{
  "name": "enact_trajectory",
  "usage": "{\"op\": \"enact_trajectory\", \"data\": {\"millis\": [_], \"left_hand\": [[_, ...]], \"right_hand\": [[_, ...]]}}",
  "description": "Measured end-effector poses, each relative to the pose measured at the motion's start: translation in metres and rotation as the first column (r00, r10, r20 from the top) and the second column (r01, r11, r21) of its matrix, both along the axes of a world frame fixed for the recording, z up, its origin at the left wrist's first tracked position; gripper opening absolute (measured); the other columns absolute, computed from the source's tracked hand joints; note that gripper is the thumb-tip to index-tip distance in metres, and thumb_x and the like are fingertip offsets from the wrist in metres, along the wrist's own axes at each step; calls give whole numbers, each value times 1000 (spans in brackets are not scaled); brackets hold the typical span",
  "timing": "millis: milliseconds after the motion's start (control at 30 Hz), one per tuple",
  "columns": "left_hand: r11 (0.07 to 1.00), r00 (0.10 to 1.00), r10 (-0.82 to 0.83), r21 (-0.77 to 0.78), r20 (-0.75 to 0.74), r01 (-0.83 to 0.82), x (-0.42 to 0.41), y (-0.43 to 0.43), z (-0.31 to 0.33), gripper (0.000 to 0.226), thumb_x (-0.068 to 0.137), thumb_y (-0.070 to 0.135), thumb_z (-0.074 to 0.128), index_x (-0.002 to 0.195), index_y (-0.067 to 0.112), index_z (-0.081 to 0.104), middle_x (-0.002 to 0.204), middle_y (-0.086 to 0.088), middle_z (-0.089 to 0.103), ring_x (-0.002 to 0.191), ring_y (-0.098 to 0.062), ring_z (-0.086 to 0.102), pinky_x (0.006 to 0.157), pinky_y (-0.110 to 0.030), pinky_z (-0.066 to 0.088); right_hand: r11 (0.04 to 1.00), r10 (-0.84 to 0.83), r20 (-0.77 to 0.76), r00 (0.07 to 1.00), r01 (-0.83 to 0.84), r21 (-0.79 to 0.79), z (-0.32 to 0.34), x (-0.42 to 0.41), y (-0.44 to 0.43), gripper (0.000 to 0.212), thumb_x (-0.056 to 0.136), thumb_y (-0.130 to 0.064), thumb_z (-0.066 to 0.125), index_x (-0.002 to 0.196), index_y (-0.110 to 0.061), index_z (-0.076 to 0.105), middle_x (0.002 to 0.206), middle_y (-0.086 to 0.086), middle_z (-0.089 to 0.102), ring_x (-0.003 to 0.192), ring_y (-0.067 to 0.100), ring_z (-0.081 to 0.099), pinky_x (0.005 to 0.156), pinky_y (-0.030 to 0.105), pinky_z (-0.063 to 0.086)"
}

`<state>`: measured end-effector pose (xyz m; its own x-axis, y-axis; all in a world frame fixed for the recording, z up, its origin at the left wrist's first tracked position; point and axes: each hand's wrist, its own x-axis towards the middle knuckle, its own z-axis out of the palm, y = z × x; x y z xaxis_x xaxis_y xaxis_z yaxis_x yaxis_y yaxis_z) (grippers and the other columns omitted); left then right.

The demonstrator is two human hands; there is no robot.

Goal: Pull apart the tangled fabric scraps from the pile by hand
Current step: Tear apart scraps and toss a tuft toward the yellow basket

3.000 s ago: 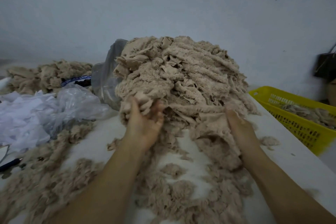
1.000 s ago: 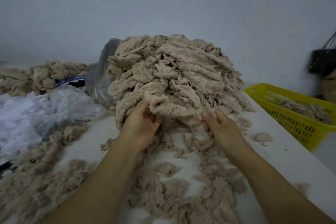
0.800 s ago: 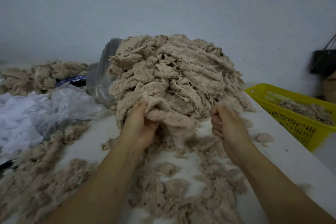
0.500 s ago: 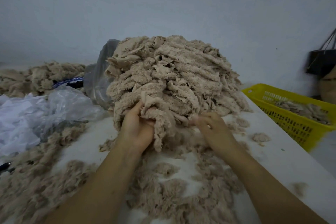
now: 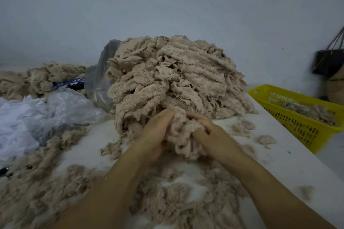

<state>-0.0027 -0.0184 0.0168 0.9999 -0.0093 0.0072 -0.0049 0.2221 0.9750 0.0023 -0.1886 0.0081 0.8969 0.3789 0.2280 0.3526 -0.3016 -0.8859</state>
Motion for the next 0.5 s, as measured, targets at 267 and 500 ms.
{"op": "enact_trajectory", "data": {"millis": [267,500], "left_hand": [[850,907,241,375,344,-369,0,9,-3,31,101,32,51,76,31,68,87,14,66,76,-1,60,67,-18,51],[405,633,641,509,434,-760,24,46,-21,47,95,25,54,140,16,47,146,-7,42,135,-28,37,114,-50,31]], "right_hand": [[806,-218,-155,964,267,528,11,7,-13,39,97,-6,43,66,-18,64,66,7,63,68,25,58,63,29,48],[108,-232,-654,720,687,718,-4,29,-53,64,101,-48,46,149,-9,30,132,12,48,86,19,67,64,26,57]]}}
